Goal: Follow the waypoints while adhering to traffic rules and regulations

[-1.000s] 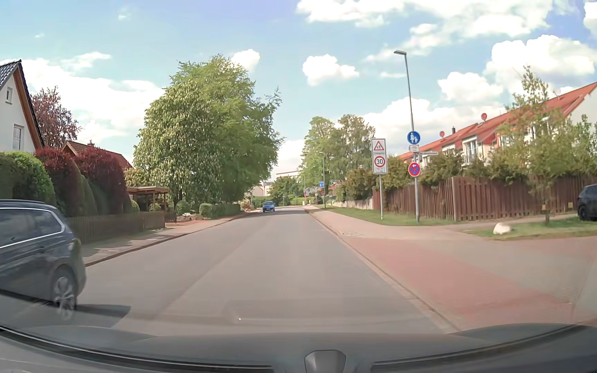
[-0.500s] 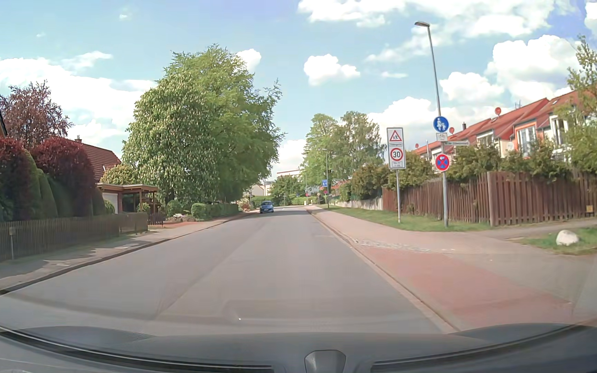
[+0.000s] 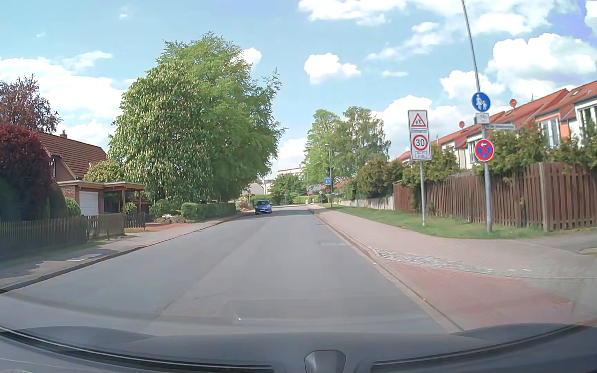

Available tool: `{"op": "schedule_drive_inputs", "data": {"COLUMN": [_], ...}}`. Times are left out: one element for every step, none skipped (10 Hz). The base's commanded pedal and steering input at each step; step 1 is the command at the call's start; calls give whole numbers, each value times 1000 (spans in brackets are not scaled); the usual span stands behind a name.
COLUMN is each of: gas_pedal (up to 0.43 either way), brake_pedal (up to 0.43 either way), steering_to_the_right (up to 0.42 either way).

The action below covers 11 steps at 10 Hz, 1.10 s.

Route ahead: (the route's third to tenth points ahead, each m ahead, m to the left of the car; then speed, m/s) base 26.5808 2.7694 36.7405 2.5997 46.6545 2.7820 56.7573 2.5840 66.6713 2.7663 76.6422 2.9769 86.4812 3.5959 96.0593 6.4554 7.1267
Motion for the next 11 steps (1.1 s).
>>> {"op": "schedule_drive_inputs", "data": {"gas_pedal": [98, 98, 98, 98, 98, 98, 98, 98, 98, 98, 98], "brake_pedal": [0, 0, 0, 0, 0, 0, 0, 0, 0, 0, 0], "steering_to_the_right": [-8, -8, -8, -8, -8, -7, -6, -5, -5, -4, -2]}}
